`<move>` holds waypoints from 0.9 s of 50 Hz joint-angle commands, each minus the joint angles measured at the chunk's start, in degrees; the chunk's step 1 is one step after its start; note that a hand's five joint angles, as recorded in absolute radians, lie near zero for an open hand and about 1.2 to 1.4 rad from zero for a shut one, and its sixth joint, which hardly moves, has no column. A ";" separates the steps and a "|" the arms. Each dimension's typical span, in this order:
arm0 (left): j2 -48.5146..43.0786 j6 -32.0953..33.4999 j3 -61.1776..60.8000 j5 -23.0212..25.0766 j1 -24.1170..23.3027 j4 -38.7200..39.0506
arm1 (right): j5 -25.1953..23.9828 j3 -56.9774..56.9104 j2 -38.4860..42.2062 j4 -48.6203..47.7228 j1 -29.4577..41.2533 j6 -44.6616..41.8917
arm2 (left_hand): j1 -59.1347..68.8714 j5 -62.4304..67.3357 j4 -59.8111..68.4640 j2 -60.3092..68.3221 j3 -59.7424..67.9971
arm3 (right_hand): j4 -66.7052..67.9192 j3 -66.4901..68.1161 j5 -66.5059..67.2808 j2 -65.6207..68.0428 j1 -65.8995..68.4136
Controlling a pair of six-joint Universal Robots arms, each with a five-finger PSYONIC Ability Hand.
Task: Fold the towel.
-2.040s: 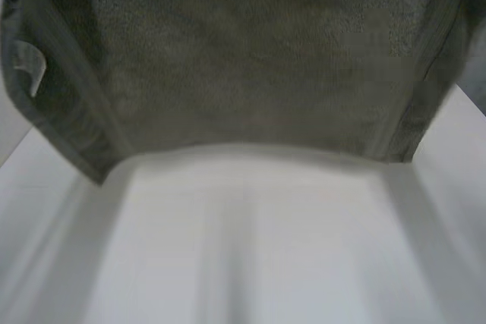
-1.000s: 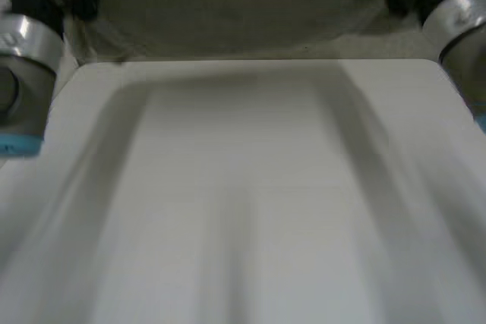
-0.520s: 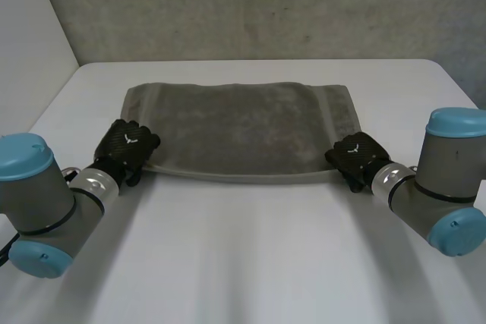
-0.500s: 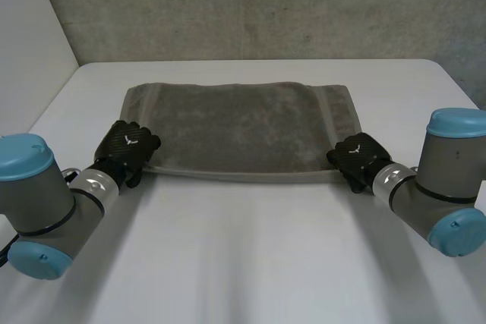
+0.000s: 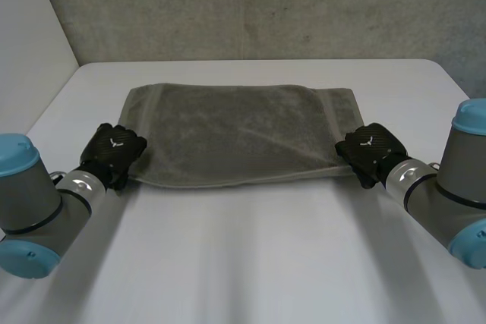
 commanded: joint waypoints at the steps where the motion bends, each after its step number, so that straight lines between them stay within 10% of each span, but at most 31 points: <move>1: 0.31 0.21 -0.38 -0.16 0.93 -0.14 | 0.25 0.16 0.11 -0.06 -0.17 -0.09 | -5.12 -14.13 -5.56 -5.37 -4.87 | 2.78 2.59 2.17 3.11 3.14; 8: 1.89 0.21 -1.26 0.10 2.60 -0.32 | 0.86 0.34 -0.24 0.02 -0.52 -0.09 | 34.97 25.96 34.53 34.72 35.22 | 2.78 2.59 2.17 3.11 3.14; 35: 37.04 -3.56 -8.90 0.19 4.80 -14.02 | -1.33 -5.01 -28.35 25.94 -4.91 -2.71 | 35.07 26.06 34.63 34.82 35.32 | 2.78 2.59 2.17 3.11 3.14; 45: 26.72 -6.21 -6.98 -0.24 4.10 -14.20 | -2.83 -11.95 -17.06 29.73 -4.92 -11.23 | 35.07 26.06 34.63 34.82 35.32 | 2.78 2.59 2.17 3.11 3.14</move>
